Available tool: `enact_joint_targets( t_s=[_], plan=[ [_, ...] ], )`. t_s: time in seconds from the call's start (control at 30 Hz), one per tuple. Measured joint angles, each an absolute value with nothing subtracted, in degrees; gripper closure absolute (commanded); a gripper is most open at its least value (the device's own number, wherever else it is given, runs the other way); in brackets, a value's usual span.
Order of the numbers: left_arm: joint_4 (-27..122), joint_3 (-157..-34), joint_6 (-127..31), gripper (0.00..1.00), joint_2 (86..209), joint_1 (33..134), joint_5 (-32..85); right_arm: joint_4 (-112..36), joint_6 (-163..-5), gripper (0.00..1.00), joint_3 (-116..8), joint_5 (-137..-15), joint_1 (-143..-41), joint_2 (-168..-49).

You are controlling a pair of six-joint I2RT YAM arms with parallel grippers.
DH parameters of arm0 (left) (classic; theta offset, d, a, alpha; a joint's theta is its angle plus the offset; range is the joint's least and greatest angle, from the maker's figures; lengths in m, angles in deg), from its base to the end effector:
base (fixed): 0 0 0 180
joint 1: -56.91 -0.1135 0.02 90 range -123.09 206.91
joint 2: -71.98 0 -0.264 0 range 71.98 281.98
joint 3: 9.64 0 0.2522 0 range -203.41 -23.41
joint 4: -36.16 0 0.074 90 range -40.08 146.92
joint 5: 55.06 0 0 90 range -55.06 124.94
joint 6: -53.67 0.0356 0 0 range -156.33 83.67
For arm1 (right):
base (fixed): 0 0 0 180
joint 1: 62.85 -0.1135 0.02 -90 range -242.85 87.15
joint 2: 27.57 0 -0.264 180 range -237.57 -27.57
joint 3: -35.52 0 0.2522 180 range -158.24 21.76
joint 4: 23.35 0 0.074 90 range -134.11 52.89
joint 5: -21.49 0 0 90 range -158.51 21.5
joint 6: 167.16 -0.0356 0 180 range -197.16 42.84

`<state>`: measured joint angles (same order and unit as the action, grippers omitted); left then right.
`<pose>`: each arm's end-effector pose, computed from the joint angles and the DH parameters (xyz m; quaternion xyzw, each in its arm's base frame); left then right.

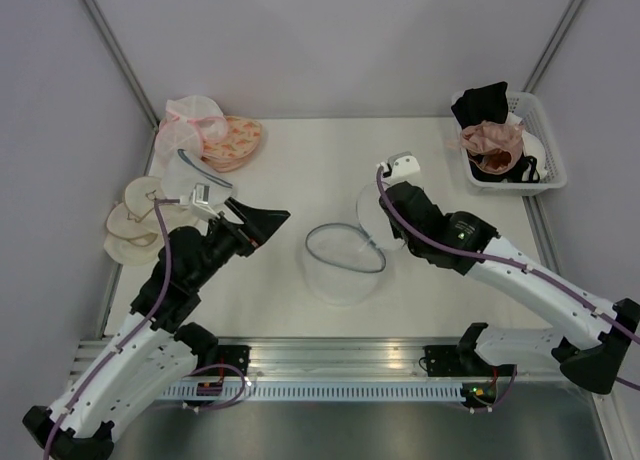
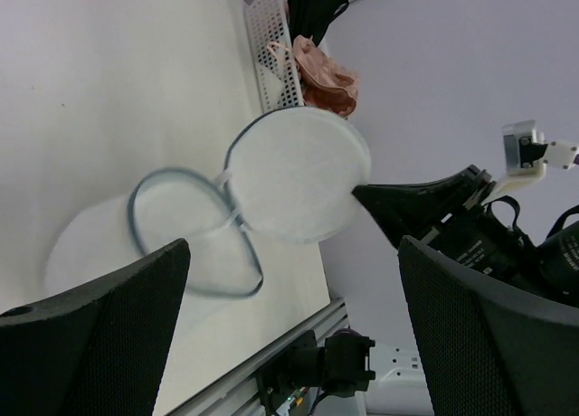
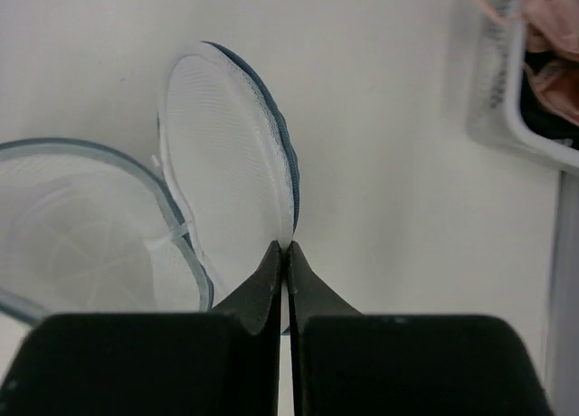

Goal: Unzip the laundry bag and remove the bra

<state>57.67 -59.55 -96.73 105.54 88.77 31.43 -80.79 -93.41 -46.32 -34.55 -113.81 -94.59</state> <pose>0.1272 -0.0816 0.3206 -0.1619 0.7202 -0.5017 0.4510 0.1647 0.1715 0.3510 -0.1493 0.8709 -0.0101 0.4681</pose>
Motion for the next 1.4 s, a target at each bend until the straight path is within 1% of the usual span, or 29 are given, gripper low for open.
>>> enact_joint_targets(
  t_s=[0.13,0.23,0.33,0.5,0.67,0.77,0.87,1.1,1.23,1.4],
  plan=[
    [59.68,-59.55,-96.71,0.00,104.51,88.77,31.93,-83.68,-92.47,0.99,-48.57,-26.03,-113.57,-93.98],
    [61.17,-59.55,-96.71,0.00,103.62,88.77,32.32,-83.15,-90.35,1.00,-48.22,-26.97,-113.57,-94.40],
    [61.86,-59.28,-96.71,0.00,102.55,88.77,33.05,-80.36,-88.19,0.99,-46.23,-31.23,-114.37,-96.28],
    [62.87,-57.95,-96.73,0.00,100.78,88.77,33.53,-75.42,-85.89,1.00,-43.23,-35.23,-118.86,-105.63],
    [64.75,-57.43,-96.75,0.00,99.64,88.77,34.99,-70.50,-84.71,1.00,-43.34,-31.64,-126.00,-114.11],
    [65.89,-57.40,-96.75,0.00,98.13,88.77,36.19,-68.66,-84.38,1.00,-44.46,-28.12,-129.46,-116.52],
    [67.31,-57.40,-96.75,0.00,96.45,88.77,37.26,-67.66,-84.49,1.00,-45.64,-23.36,-130.29,-117.41],
    [70.89,-57.40,-96.80,0.01,93.21,88.77,40.15,-73.21,-89.85,1.00,-48.96,-3.86,-129.70,-120.30],
    [72.49,-57.51,-96.86,0.01,91.75,88.77,42.05,-77.80,-93.78,1.00,-48.94,5.10,-129.72,-122.18],
    [74.89,-58.54,-96.97,0.01,90.20,88.77,45.59,-76.25,-93.19,1.00,-45.75,11.94,-131.47,-122.00]
  ],
)
